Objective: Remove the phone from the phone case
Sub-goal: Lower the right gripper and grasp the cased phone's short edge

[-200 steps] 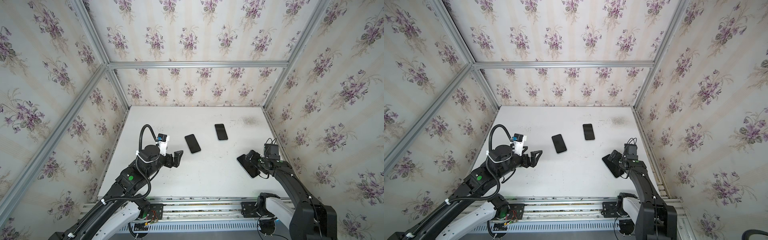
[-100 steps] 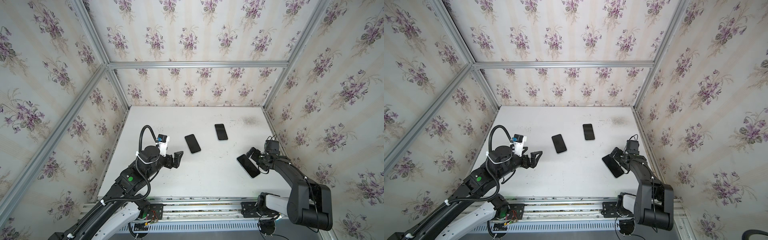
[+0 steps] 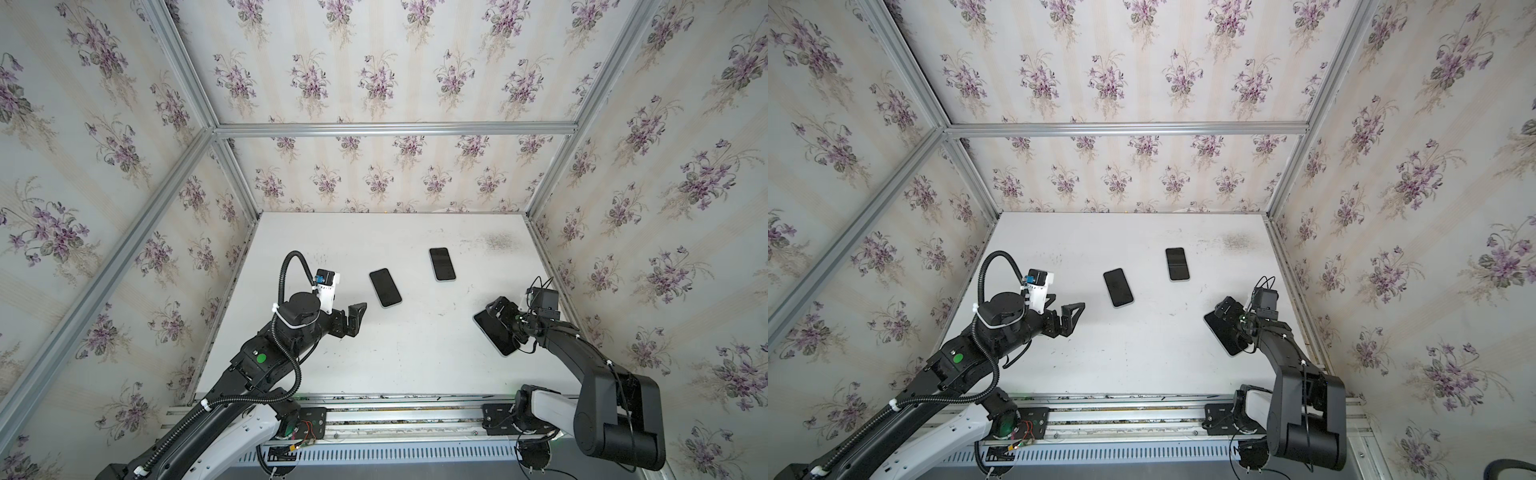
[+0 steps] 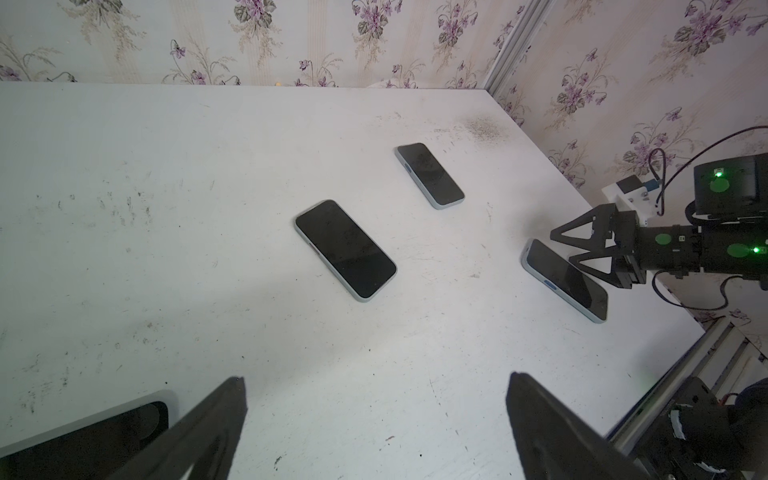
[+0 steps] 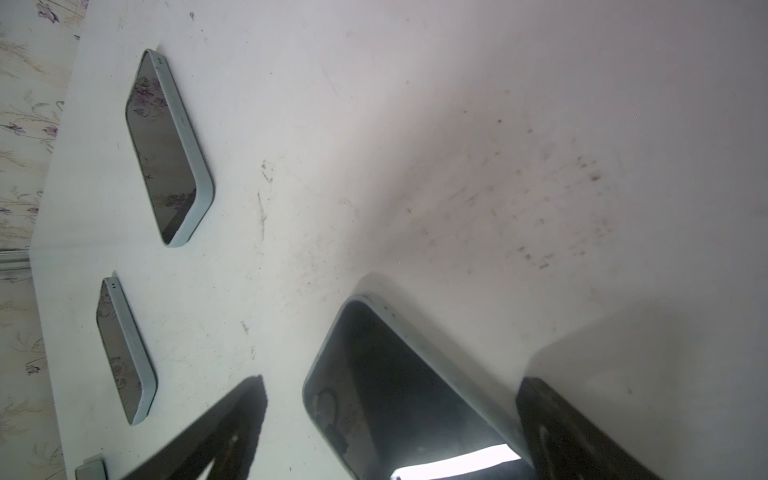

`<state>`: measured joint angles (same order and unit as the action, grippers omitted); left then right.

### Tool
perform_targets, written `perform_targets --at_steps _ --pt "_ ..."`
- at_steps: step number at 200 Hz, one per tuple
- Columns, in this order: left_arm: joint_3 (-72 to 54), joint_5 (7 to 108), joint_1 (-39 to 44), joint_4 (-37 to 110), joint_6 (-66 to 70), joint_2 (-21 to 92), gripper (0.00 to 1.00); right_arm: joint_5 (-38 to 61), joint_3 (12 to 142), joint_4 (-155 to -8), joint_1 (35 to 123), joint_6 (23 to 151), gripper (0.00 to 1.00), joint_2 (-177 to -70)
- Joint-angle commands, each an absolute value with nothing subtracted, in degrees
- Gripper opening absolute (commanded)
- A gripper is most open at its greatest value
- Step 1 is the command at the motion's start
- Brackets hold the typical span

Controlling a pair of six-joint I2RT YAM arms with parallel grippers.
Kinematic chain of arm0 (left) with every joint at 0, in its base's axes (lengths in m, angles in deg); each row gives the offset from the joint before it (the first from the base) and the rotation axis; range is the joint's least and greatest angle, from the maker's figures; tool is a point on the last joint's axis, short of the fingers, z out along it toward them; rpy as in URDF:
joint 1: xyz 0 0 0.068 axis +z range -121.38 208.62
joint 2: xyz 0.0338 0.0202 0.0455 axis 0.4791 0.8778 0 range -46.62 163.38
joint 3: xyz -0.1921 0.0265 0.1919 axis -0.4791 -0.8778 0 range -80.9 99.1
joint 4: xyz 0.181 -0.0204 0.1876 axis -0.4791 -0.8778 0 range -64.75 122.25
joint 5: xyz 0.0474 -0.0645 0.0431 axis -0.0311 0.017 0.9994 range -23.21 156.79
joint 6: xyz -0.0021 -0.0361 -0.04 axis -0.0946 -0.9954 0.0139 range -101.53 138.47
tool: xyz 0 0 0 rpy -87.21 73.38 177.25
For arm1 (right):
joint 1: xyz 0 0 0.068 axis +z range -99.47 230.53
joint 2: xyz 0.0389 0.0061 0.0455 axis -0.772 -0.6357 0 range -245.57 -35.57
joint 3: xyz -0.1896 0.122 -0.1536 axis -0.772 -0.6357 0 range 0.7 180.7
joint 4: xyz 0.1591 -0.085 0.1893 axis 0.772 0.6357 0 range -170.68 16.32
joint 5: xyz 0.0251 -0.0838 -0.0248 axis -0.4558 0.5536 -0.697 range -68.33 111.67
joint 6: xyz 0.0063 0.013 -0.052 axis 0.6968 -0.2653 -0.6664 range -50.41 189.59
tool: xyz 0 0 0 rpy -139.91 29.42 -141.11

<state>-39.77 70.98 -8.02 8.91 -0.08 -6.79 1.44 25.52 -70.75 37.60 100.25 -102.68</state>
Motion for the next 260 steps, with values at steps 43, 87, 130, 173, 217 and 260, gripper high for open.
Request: perform_targets --at_steps 43,87,130,173,217,260 --pt "-39.8 71.4 -8.0 9.3 -0.3 -6.6 1.00 -2.9 22.9 -63.3 37.7 101.9 0.99 -95.2" --pt "-39.9 71.3 -8.1 9.3 -0.4 -6.9 1.00 -5.4 21.8 -61.4 38.1 101.6 0.99 -93.7" --pt "-39.7 71.0 -8.1 9.3 -0.4 -6.8 1.00 2.4 23.3 -56.7 48.3 101.1 0.99 -93.2" --pt "-39.8 70.6 -8.3 9.3 -0.5 -7.7 1.00 9.6 24.7 -51.4 54.6 101.2 0.99 -93.3" --pt "-40.0 70.4 -8.6 9.3 -0.8 -8.3 1.00 21.6 29.1 -45.0 66.9 104.3 0.99 -96.2" --pt "-39.9 69.8 -8.8 9.4 -0.8 -7.9 1.00 29.8 31.3 -41.9 72.6 107.0 0.98 -99.3"
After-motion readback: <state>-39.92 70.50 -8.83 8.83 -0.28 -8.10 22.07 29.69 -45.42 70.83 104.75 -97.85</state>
